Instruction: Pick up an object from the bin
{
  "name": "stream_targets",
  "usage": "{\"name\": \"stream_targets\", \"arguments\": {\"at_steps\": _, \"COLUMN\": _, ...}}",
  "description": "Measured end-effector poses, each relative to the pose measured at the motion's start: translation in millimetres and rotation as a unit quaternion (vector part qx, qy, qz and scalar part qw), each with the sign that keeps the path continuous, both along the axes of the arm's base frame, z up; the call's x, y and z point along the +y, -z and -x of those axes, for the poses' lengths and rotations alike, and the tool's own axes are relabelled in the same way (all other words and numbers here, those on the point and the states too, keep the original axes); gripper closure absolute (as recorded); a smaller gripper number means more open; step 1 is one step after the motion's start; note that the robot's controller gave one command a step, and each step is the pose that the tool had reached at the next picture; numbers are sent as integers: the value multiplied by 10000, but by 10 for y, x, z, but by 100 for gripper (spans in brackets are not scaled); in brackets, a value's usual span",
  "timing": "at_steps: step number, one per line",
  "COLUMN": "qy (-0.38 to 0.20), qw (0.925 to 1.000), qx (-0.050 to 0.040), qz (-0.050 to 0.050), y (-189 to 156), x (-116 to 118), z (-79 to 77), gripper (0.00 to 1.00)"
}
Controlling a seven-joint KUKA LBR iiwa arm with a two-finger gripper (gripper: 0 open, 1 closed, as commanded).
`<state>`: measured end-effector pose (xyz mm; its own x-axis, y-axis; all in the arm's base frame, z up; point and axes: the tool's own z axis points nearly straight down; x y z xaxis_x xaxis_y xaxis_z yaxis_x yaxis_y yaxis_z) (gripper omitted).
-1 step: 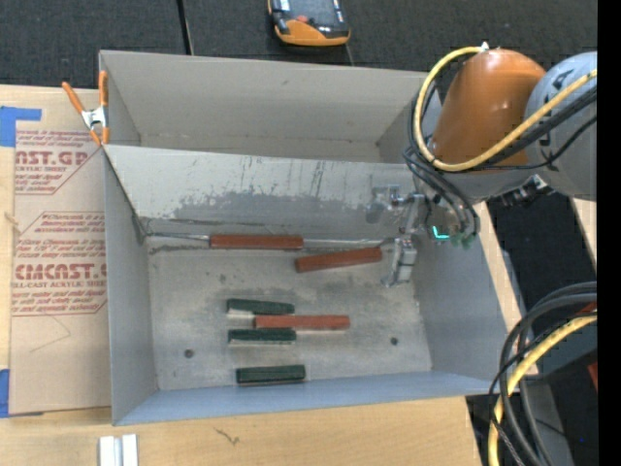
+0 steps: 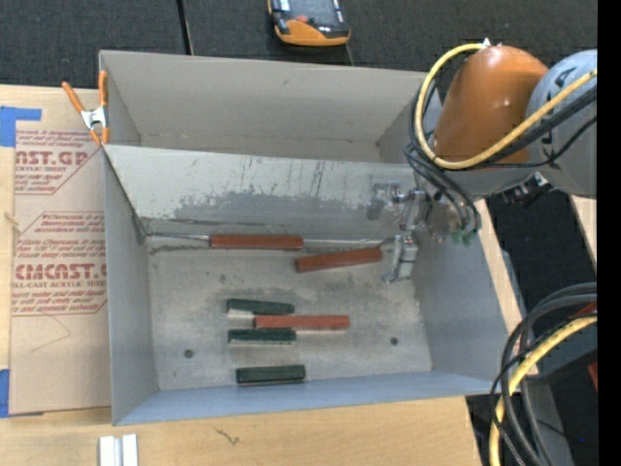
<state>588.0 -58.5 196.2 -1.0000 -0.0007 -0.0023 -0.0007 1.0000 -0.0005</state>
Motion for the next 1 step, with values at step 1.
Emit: {"name": "stream_targets", "arguments": {"at_steps": 1, "qy": 534, "qw": 9986, "qx": -16, "qz": -9, "y": 745, "x": 46, "z": -22, "gripper": 0}}
